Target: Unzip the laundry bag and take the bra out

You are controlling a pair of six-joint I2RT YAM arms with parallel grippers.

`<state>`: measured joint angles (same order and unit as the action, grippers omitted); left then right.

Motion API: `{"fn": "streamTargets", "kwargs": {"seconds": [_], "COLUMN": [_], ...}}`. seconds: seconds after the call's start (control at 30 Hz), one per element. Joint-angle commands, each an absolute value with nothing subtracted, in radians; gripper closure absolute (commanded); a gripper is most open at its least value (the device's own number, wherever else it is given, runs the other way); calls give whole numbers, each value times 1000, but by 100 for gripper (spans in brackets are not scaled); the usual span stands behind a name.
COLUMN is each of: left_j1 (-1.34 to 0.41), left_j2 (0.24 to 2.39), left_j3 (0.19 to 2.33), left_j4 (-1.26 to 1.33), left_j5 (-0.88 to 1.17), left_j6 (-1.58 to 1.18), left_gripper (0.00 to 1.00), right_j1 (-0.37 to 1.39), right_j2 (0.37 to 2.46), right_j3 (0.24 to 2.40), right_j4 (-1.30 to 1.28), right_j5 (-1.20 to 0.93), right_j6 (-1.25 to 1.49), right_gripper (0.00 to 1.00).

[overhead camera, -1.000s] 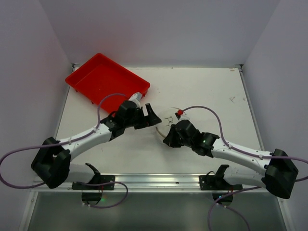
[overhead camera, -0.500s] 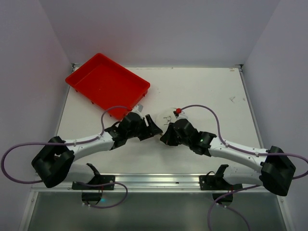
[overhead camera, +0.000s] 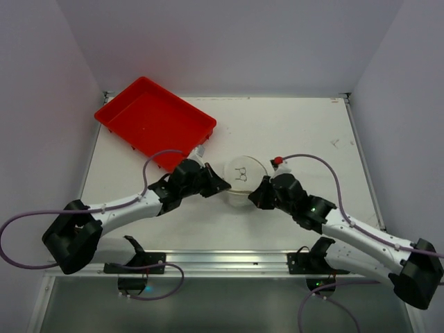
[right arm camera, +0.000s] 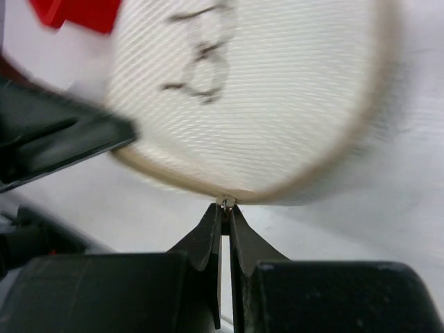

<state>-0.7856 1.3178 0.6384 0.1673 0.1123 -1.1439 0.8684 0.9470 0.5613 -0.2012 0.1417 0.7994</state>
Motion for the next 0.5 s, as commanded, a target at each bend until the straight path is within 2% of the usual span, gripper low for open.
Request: {"fn": "streamTargets", "kwargs": {"seconds": [0.0,0.1,0.23,0.37,0.4,0.47], "left_j1": [-741,-735,-689,-646,-635,-624], "left_j2": [1255,1218,1233,1337,1365,1460], "left_j3": [601,618,682,828,904,1022], "left_j4": [65,-49,-142,-221,-244,-259], "left_j5": [144,144,178,219,218,222], "left_j6": [-1039,-948,-787,-651,-612,-594], "left_gripper": [100,100,100,100,94,89], "right_j1": [690,631,630,638,656,689], "right_j2": [830,773,798,847,870,894], "right_j3": [517,514,551,564,569,586], "right_j4": [-333,-386,-384,-299,-288,-250], "right_j5": [200,187,114,-79,-119,-127], "right_j6": [692,652,575,535,551,580], "right_gripper": [100,100,100,100,100,100]}}
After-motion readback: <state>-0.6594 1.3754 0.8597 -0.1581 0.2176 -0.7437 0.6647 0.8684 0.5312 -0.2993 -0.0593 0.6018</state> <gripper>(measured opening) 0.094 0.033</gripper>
